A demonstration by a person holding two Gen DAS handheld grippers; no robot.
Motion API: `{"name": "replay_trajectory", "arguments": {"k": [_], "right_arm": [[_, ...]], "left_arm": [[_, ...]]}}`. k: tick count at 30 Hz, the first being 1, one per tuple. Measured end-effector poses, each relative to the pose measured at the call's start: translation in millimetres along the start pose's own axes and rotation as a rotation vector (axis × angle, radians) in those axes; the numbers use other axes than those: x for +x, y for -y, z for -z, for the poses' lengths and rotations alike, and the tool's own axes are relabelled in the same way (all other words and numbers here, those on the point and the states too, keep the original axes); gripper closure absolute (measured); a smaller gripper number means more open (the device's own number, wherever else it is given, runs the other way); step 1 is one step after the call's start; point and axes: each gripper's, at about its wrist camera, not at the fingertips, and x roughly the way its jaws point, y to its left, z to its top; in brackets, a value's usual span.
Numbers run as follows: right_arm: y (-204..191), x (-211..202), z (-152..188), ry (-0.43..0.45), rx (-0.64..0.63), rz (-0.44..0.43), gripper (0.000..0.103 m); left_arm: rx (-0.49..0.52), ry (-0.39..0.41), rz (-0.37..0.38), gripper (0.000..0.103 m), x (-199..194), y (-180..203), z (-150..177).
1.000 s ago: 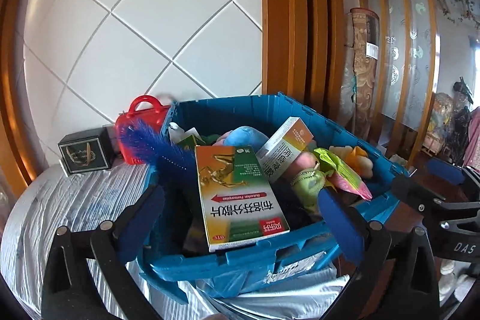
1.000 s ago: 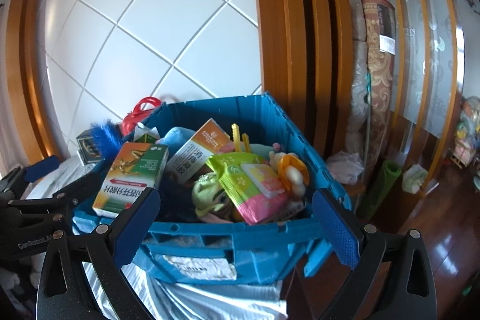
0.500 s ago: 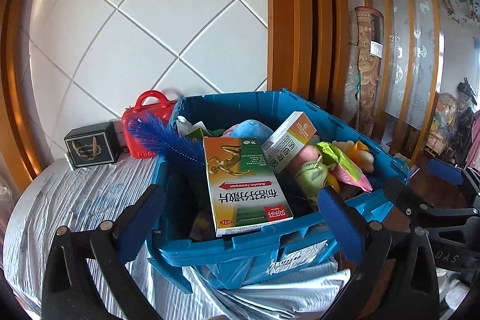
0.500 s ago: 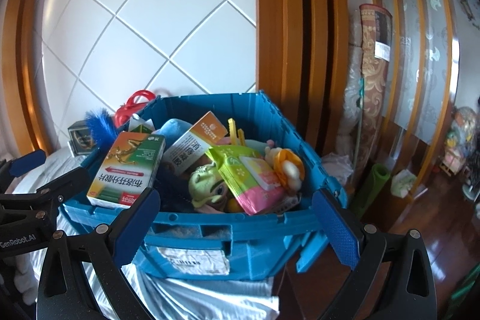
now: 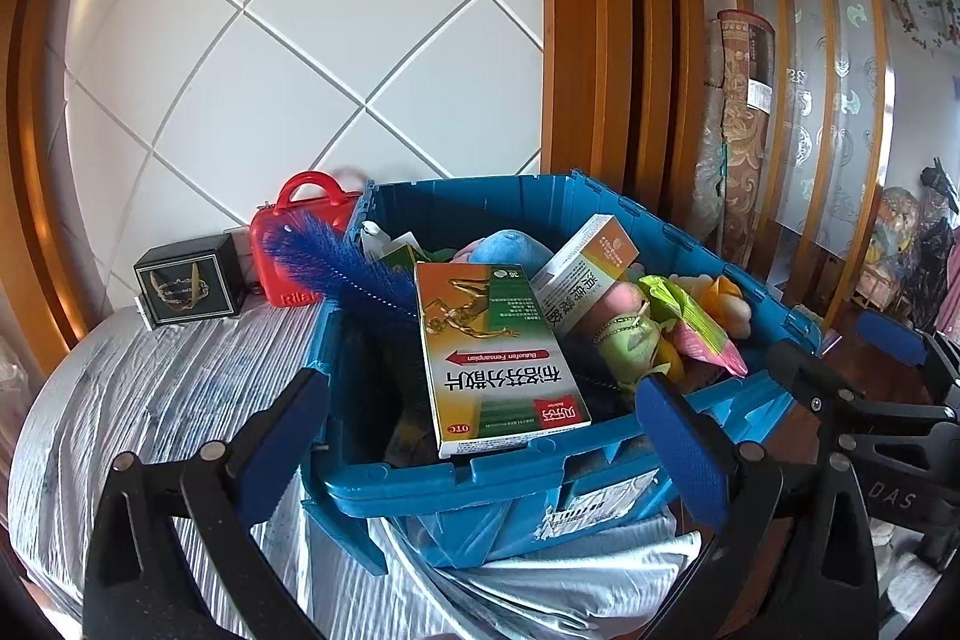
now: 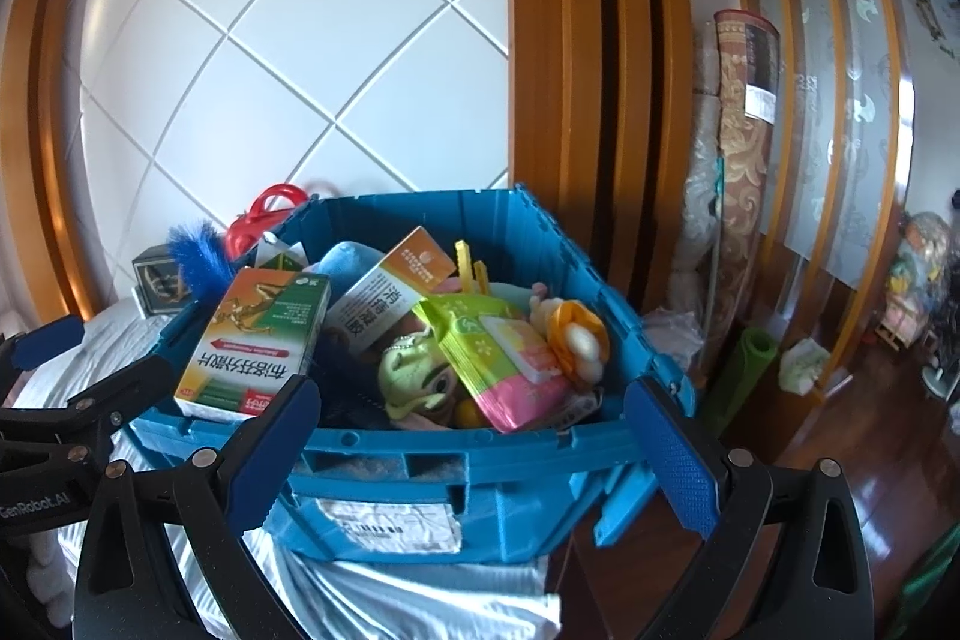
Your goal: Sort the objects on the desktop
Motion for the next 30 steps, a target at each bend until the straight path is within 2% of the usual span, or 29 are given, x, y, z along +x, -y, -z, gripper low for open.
{"name": "replay_trajectory", "arguments": {"k": [30], "right_arm": [[13.7, 26.0, -1.4, -0.056, 0.014, 0.019, 0.000]], "left_arm": [[-0.010, -0.024, 0.003, 0.000, 17.3, 7.5, -3.2]]}}
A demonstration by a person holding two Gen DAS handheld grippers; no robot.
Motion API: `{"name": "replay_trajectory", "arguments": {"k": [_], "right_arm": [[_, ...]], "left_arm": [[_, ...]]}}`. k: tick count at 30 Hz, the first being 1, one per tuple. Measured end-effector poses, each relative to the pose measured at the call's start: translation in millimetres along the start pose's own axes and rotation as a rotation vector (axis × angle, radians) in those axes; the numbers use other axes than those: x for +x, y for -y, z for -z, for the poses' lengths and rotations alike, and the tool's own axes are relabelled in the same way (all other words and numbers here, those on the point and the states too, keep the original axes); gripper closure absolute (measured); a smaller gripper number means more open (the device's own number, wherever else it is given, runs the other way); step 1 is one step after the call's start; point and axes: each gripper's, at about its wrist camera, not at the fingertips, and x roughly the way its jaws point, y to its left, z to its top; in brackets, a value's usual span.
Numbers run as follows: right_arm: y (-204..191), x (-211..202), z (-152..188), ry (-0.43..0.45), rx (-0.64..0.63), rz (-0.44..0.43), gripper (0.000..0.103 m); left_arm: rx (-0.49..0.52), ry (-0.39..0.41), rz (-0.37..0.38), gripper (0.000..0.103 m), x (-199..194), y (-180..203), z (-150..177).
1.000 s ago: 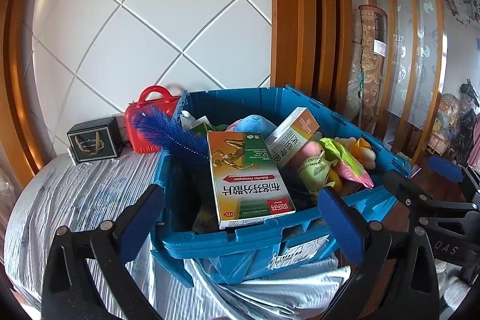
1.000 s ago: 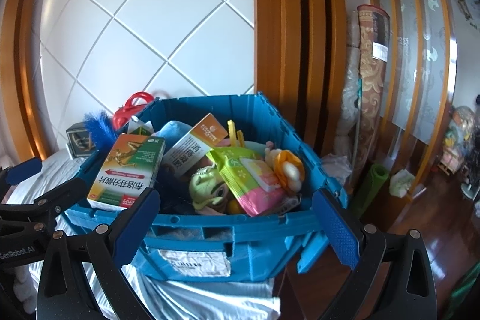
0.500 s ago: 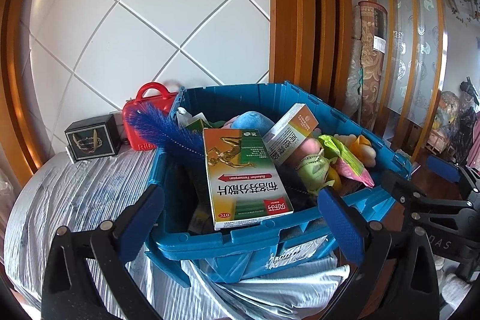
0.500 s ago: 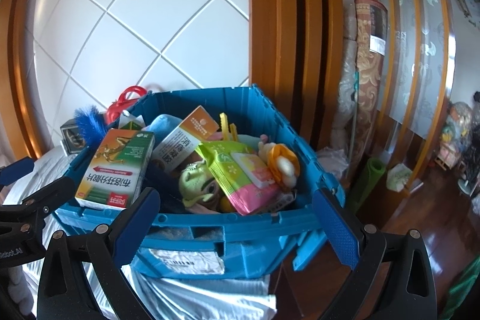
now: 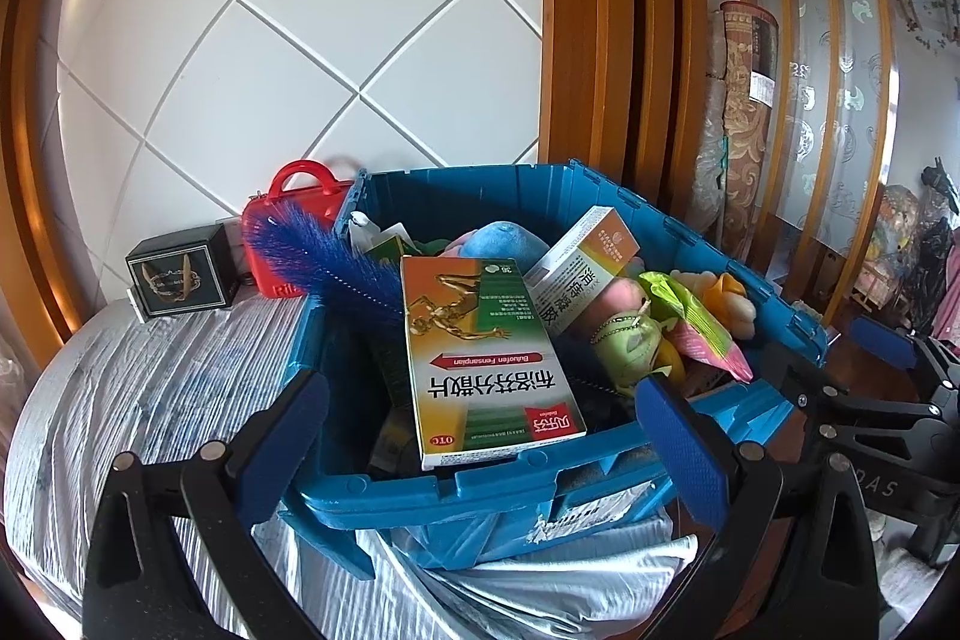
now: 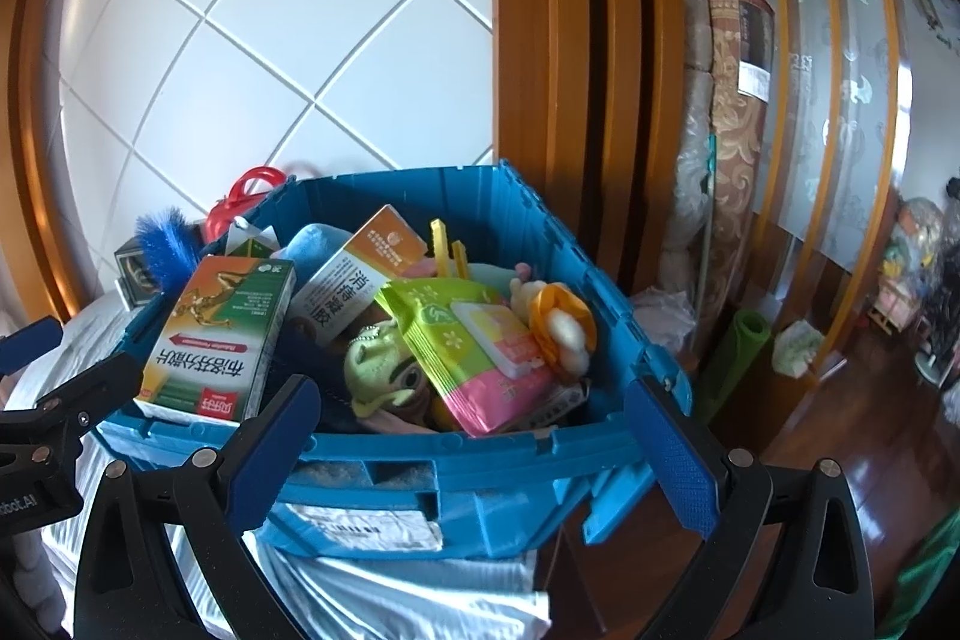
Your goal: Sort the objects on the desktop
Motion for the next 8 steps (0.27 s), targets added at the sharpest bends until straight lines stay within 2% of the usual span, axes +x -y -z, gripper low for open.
{"name": "replay_trajectory", "arguments": {"k": [8], "right_arm": [[1.2, 1.6, 0.2, -0.002, 0.005, -0.001, 0.000]], "left_arm": [[0.000, 0.010, 0.004, 0.000, 1.1, 2.0, -1.1]]}}
